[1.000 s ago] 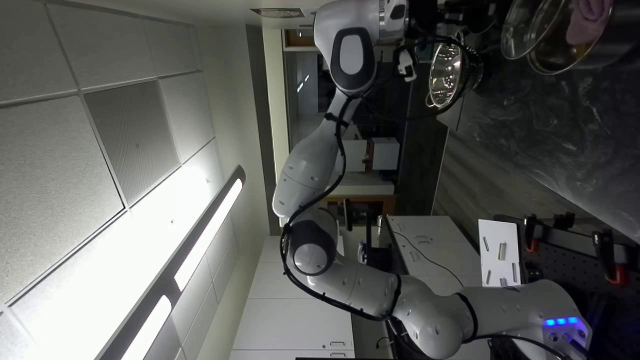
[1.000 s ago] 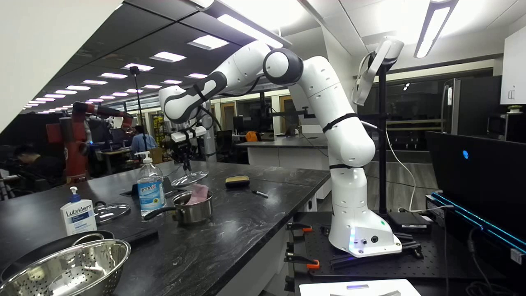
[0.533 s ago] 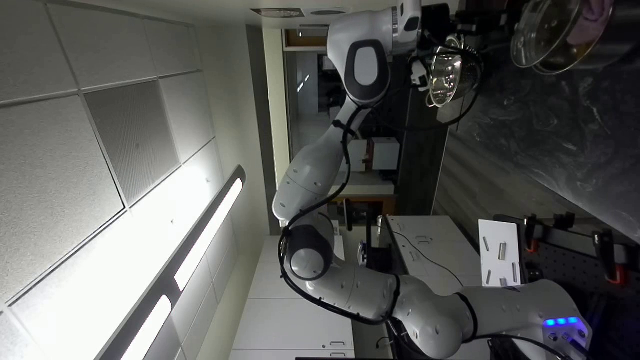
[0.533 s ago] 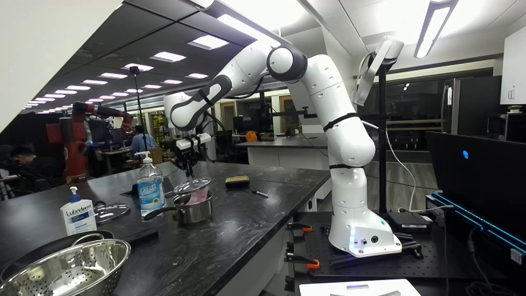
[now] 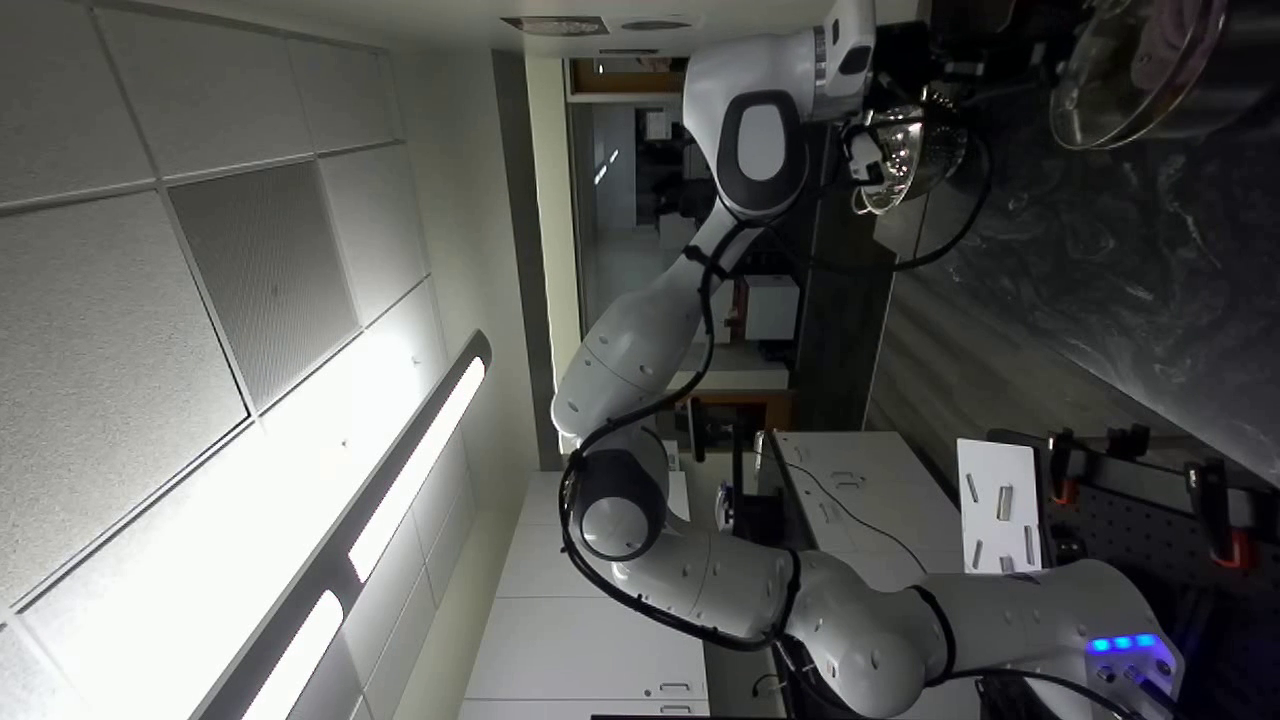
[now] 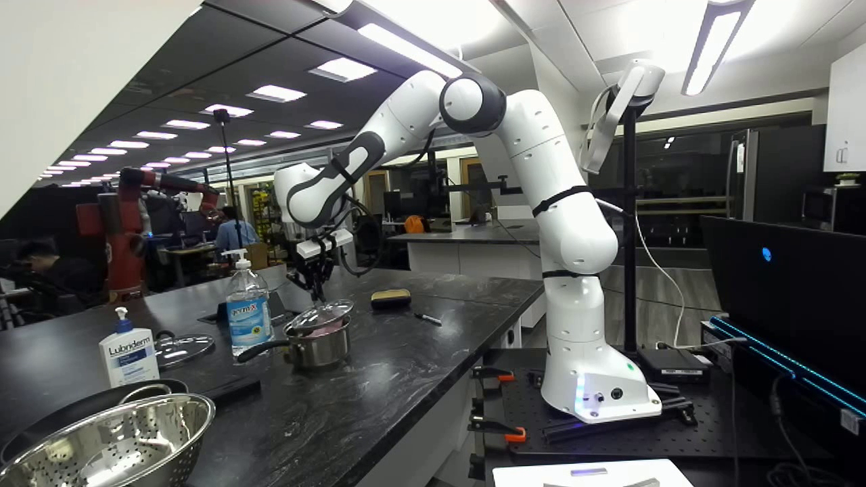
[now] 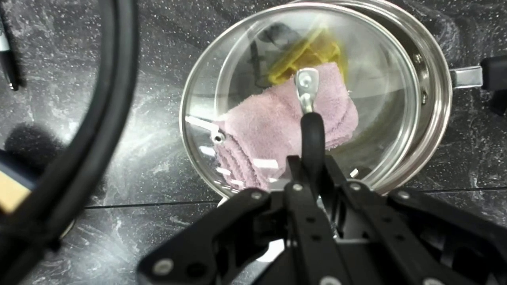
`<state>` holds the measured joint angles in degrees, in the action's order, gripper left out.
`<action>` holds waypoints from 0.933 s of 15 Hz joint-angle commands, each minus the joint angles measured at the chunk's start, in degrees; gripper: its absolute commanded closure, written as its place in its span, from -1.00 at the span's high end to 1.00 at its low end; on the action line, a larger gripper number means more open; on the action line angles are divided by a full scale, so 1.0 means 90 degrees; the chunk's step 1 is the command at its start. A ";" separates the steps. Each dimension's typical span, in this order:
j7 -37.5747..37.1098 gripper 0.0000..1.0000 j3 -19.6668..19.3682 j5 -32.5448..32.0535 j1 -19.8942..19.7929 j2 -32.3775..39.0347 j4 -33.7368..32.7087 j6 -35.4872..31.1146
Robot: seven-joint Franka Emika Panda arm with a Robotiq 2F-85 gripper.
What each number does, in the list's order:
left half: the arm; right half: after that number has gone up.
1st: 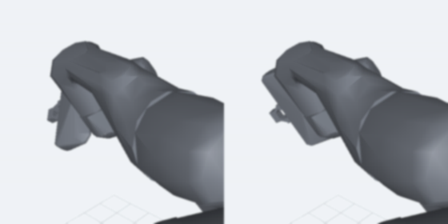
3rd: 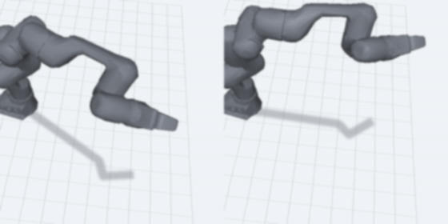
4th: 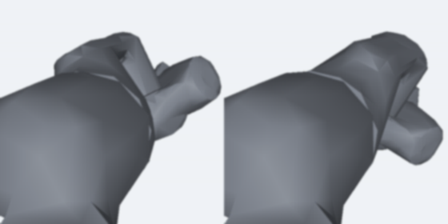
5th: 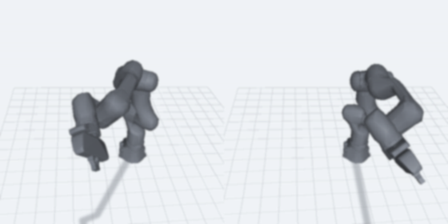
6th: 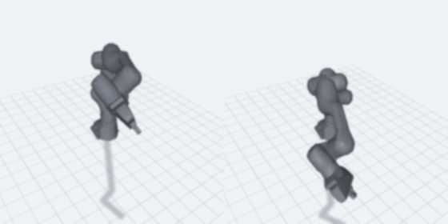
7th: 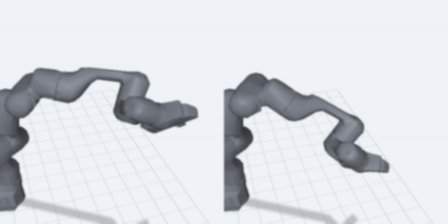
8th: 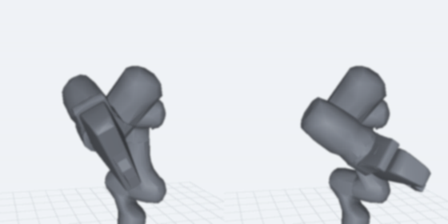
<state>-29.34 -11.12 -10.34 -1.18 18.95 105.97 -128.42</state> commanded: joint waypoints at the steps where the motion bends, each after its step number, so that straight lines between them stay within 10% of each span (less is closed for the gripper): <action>1: 0.0097 -0.93 -0.0009 -0.0265 0.0013 -0.0141 0.0305 -0.0381; 14: 0.0424 -0.93 0.0148 -0.0355 0.0071 0.0052 0.0730 -0.1084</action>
<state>-26.94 -10.17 -13.46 -0.75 19.46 109.73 -135.08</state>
